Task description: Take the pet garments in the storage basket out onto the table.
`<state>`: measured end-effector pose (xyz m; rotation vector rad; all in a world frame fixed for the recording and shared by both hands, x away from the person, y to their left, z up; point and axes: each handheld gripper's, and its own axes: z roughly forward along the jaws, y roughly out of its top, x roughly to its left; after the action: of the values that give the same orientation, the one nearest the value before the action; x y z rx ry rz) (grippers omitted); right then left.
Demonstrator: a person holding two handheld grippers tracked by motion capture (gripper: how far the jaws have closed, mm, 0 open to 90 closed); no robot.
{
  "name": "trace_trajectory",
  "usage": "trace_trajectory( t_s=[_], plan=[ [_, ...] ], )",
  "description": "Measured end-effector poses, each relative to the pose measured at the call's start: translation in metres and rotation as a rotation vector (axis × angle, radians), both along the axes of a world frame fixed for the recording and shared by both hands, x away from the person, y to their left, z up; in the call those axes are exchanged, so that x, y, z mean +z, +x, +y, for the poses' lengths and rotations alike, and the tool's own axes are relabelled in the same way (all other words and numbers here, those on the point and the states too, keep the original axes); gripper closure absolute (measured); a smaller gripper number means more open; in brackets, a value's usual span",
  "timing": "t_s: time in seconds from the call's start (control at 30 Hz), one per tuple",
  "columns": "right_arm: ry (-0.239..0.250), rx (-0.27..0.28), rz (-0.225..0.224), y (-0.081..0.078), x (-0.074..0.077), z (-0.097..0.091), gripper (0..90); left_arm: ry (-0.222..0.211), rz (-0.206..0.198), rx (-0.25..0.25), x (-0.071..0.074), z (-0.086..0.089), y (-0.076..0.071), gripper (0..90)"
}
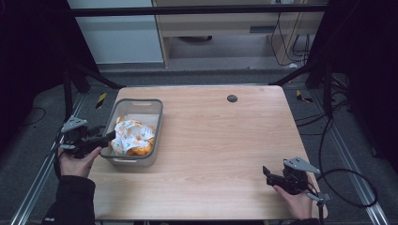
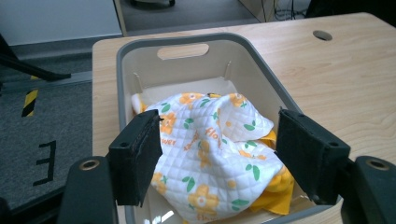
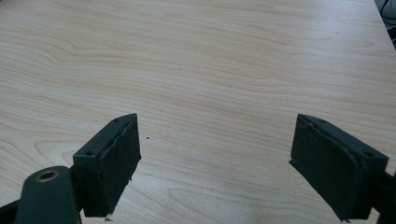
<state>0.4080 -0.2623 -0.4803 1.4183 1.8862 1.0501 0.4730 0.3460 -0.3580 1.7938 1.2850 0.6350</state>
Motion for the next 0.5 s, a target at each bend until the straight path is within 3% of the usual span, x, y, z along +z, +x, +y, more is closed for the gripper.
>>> trace_trajectory(
  t_s=[0.1, 0.5],
  plan=[
    [-0.001, 0.003, 0.002, 0.000, 0.000, 0.000, 15.7, 0.022, 0.015, -0.042, 0.001, -0.005, 0.012, 31.2],
    [0.004, 0.015, 0.013, 0.000, -0.001, 0.000, 15.9, 0.085, 0.113, -0.071, -0.010, -0.015, 0.043, 32.7]
  ],
)
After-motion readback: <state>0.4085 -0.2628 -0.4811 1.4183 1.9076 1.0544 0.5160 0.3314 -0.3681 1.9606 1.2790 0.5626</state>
